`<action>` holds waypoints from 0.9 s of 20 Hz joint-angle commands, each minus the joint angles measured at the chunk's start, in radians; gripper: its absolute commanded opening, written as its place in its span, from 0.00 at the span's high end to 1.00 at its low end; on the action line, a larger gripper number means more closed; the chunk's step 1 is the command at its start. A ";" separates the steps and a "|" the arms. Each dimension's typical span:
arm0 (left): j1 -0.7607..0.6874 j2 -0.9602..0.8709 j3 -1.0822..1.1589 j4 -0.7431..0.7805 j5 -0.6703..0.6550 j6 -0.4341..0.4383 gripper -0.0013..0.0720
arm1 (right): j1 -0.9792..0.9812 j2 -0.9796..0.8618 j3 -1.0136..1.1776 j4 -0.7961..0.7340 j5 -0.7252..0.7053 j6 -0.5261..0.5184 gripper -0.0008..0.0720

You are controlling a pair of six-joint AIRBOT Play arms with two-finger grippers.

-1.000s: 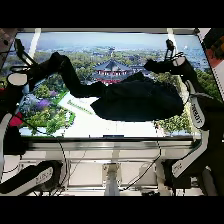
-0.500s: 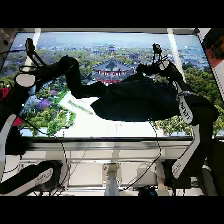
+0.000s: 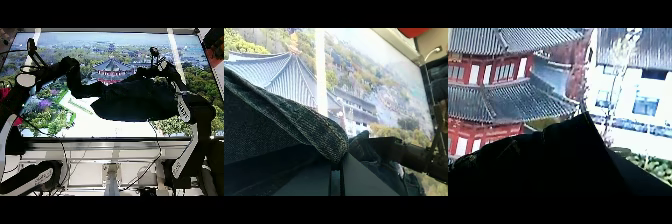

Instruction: Fold the clothes and pants, and hang the long-sleeved shirts on hangers.

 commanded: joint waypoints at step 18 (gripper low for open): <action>0.001 -0.005 0.001 0.068 0.000 0.011 0.95 | 0.001 -0.001 0.026 0.006 0.085 -0.010 0.95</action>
